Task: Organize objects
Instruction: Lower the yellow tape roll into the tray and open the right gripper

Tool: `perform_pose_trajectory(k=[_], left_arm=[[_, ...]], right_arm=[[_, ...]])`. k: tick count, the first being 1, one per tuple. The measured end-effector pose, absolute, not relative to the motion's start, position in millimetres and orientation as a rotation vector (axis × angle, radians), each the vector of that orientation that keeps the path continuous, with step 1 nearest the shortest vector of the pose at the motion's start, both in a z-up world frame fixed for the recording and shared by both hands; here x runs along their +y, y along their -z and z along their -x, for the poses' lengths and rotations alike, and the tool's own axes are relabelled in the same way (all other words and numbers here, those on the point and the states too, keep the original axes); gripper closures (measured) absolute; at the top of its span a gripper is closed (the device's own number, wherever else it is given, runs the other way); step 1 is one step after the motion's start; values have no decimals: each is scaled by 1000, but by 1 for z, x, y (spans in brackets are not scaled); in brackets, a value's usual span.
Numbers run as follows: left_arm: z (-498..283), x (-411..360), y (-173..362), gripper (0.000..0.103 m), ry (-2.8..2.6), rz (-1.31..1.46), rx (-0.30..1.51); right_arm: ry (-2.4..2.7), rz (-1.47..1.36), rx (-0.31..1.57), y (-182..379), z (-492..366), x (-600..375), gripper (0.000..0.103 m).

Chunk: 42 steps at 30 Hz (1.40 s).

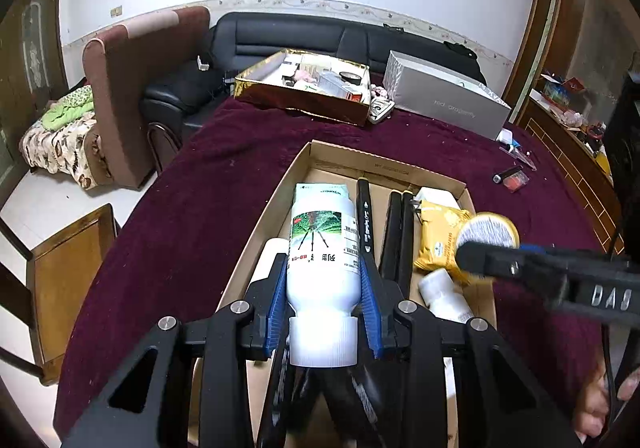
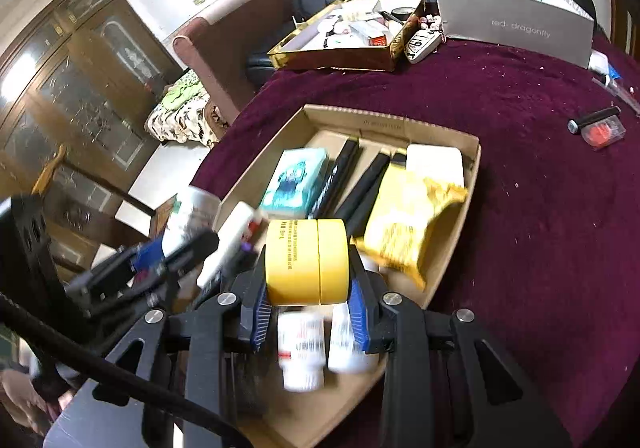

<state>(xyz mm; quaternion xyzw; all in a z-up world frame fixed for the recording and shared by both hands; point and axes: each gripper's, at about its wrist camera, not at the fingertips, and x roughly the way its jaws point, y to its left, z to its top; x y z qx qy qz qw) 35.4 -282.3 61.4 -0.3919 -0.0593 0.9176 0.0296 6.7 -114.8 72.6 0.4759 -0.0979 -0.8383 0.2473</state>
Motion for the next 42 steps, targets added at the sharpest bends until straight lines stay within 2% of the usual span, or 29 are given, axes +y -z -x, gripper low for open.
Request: perform_pose_trajectory(k=[19,33,42], left_arm=[[-3,-280,-34,74,-2720,1367,-218],[5,-278,-23,74,-2671,1408,-250],[6,-277,-22,74,-2678,1408,-233]], right_arm=[[2200,-1508,-245,-42,122,-179,72],[2170,-1632,-187,-12,157,-202,72],[2185,-1640,-141,-14,159,-208,72]])
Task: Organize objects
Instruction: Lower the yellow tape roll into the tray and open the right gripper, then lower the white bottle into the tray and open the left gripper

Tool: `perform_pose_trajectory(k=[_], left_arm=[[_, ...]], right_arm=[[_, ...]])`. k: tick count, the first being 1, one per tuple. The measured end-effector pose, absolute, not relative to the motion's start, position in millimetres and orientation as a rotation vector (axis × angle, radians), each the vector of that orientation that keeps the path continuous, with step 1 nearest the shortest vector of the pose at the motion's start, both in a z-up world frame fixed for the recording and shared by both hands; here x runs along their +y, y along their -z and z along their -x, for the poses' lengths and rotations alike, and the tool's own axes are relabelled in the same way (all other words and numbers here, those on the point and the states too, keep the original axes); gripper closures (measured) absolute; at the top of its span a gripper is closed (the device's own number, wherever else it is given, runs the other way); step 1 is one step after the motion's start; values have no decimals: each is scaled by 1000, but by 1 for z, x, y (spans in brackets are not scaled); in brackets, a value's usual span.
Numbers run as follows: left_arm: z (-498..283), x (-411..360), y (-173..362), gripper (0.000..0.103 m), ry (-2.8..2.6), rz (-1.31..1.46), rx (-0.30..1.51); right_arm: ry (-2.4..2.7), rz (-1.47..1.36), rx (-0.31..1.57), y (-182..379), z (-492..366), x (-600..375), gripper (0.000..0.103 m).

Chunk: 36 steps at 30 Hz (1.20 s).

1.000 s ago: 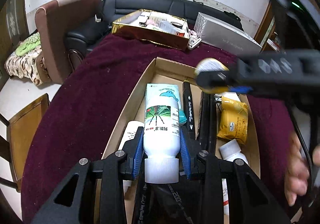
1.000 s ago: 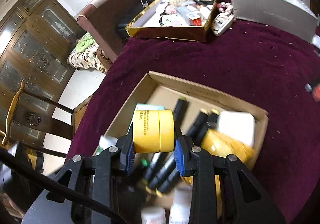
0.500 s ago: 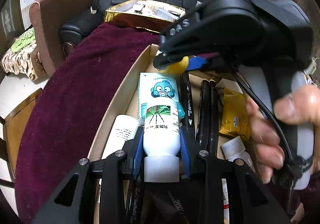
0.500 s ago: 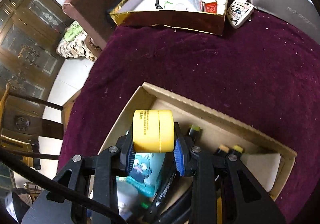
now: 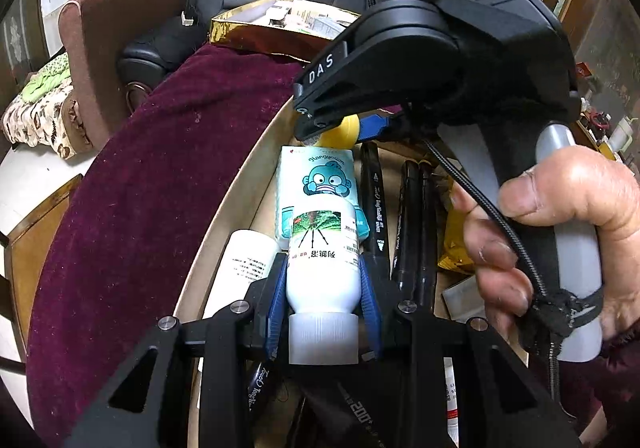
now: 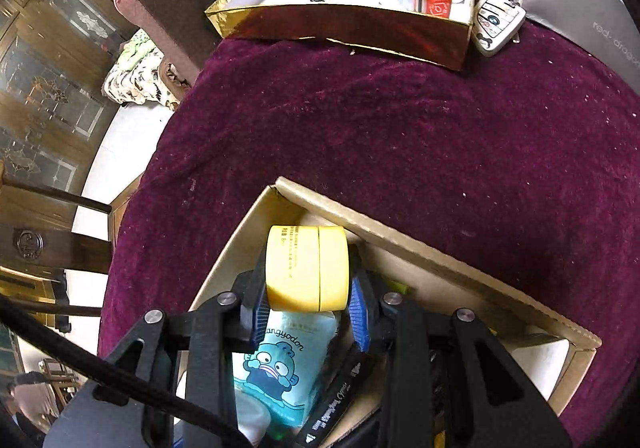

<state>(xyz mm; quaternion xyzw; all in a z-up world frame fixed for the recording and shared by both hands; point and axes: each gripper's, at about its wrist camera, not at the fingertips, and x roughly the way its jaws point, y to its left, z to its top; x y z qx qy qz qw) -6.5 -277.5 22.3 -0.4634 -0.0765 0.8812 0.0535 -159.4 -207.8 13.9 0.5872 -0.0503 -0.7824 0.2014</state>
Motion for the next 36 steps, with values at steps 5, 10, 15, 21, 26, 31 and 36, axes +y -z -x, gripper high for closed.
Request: perform_pose_trajectory(k=[5,10,15,21,26,31,36], left_arm=[[6,-278,-23,74,-2684,1406,-222],[4,-276,-25,74,-2698,1401,-199],[3,-275,-26,74,-2702,1397,-196],[2,-275,-27,74,-2706,1395,-188],[2,-274,-26,74,-2712,1395,-177],[2,-271,-25,74,-2727,1403,-140],[-3,-267,-27,74,-2746,1408,-110]], right_arm=[[2158,-1660,-102,-15,155,-207,69],[2133,-1672,-194,-16,152,-198,53],[2168,-1616,-213,-35,134,-183,53],[2226,-1509,-208,-64,91,-143,49],[2265,-1443,-236,-75,43,-102,48],[2318,-1405,-277,-72,2,-58,44],[2349,-1451,-360,-57,-17,-11,44]])
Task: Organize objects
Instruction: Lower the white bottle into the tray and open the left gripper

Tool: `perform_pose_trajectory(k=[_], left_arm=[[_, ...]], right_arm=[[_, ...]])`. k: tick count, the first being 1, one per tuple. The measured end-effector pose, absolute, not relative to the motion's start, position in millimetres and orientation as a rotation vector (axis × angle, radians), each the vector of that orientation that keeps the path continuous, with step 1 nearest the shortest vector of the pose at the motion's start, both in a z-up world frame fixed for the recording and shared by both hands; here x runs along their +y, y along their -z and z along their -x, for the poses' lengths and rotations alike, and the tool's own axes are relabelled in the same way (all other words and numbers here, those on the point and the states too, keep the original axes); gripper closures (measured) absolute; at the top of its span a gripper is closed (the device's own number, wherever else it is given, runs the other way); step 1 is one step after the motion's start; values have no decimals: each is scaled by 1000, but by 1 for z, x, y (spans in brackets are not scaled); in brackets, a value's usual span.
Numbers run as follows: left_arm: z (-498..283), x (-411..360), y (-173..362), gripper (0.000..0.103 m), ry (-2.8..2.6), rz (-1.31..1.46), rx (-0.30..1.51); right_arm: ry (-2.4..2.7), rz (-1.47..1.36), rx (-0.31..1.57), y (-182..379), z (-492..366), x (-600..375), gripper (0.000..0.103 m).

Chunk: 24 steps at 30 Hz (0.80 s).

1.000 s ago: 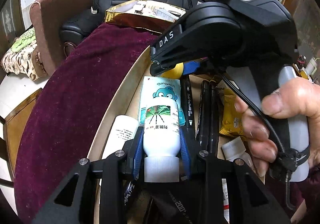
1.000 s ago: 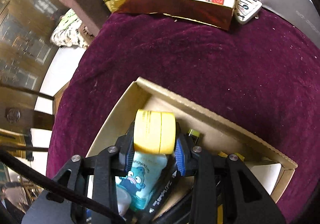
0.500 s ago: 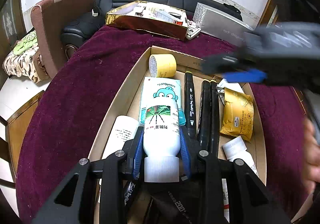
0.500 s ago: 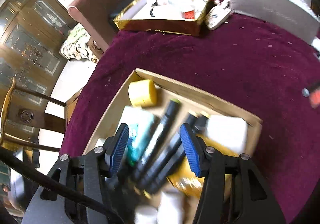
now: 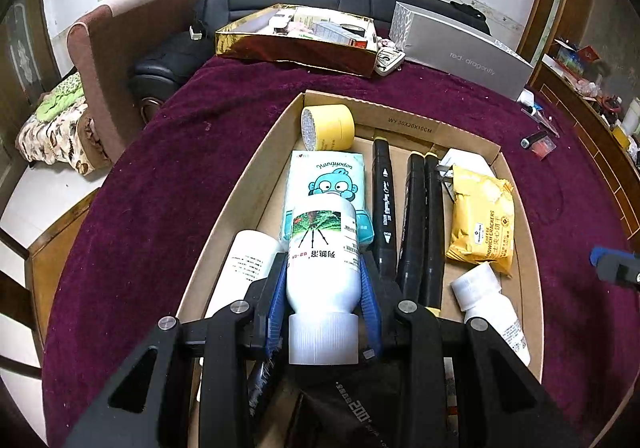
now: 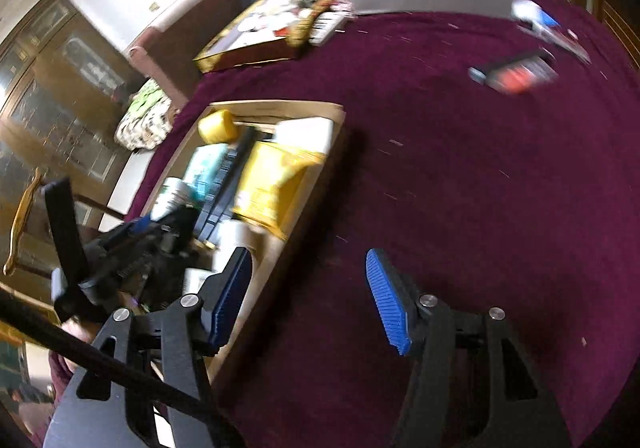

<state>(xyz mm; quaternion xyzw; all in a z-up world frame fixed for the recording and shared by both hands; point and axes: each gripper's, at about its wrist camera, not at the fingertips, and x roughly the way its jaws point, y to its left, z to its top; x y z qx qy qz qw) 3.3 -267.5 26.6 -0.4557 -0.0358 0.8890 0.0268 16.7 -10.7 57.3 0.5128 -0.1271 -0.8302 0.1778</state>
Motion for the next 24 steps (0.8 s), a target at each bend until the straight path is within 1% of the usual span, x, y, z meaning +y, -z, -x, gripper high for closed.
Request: perform_pose_trajectory(k=[4,8,16,20,23,24], left_arm=[[-9,-271,-29,74,-2757,1405,-136],[-12,-282,-33,73,-2766,1384,-244],[-15,-282,-48,73,-2812,1346,-239],[-24,-275,-56,73,-2818,1342,-201],[-38,-261,-68,69,-2833,1314,-127],[-43,-255,-73,62,-2839,1297,-101]], right_arm=[[2381,-1472,-429,-50,-26,24,44],[2391,-1460,-486,-48,-33,43,44],[2363,-1434,-534,-44,-45,50,44],[2370,-1417,-546,-46,-49,56,44],[2381,-1408,-554,-47,-54,62,44],[2385,-1406,-557,-47,-55,64,44]])
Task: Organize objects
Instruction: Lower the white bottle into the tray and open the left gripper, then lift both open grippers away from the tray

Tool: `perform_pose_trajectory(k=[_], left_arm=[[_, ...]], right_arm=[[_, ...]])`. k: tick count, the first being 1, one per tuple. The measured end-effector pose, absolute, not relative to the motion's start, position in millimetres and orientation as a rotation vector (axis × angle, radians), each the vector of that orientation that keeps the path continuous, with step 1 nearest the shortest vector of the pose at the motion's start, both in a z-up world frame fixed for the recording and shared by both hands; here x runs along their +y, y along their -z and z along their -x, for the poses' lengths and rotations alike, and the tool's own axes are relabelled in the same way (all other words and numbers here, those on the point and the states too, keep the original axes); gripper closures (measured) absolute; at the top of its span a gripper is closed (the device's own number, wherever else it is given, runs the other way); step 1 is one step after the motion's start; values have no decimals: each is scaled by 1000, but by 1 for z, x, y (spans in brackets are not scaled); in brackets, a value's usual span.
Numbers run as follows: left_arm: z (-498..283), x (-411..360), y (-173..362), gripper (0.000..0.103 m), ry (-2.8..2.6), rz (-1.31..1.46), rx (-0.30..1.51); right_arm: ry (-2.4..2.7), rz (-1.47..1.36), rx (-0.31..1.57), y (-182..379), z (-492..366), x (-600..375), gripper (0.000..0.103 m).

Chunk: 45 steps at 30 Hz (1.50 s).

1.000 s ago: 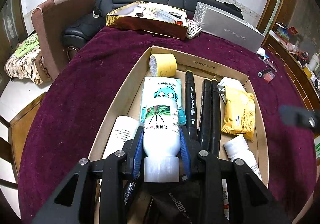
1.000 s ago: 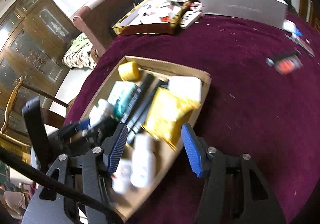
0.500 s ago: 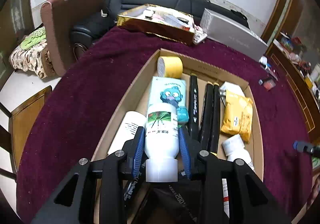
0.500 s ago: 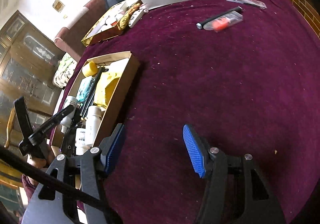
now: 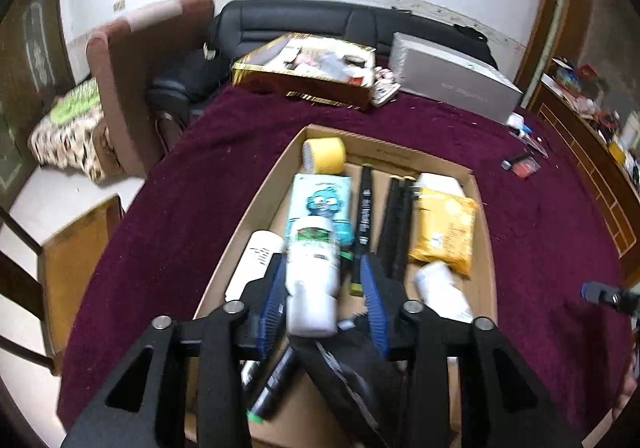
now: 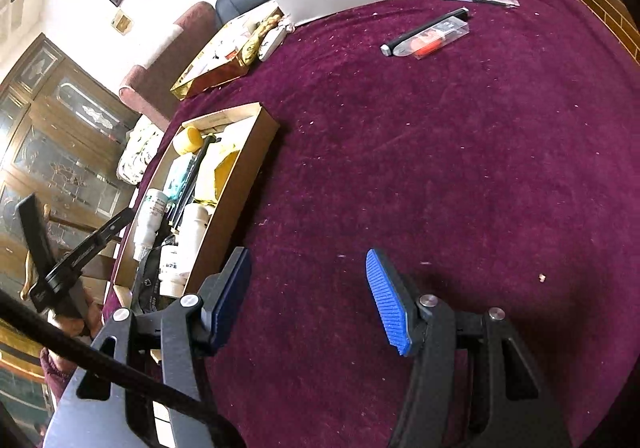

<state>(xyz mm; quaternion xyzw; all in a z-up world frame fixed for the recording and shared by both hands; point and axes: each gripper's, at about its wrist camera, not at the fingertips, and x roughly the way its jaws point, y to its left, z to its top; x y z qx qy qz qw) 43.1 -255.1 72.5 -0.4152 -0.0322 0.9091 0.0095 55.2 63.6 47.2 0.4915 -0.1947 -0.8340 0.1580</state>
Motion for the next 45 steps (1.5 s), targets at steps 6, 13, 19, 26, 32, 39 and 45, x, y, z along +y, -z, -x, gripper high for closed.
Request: perform_pose_trajectory(k=[6,13,19,26,32,39,45], left_arm=[[-79,-212,-103,47,-2876,1123,78],[-111,-177,-123,45,-2904,975,151],[-127,-168,-125,42,-2941,920,122],[-131,-152,-111,42,-2930,984,131],[-129,-134,-107,41,-2916,1006,124],[-132,-121,-110,29,-3006,923,167],[-128,-128,-113,28,-3119,939,181]], right_arm=[[2398,-1411,-587,-46,-63,73,44],[2426,-1368,-562,-57,-76,73,44],[2433,-1324,-537,-60,-85,63,42],[2388,-1320,-486,-47,-91,42,41],[2369,-1328,-458,-37,-92,39,41],[2392,-1328,-363,-31,-89,24,41],[2418,-1306,-261,-31,-88,3,41]])
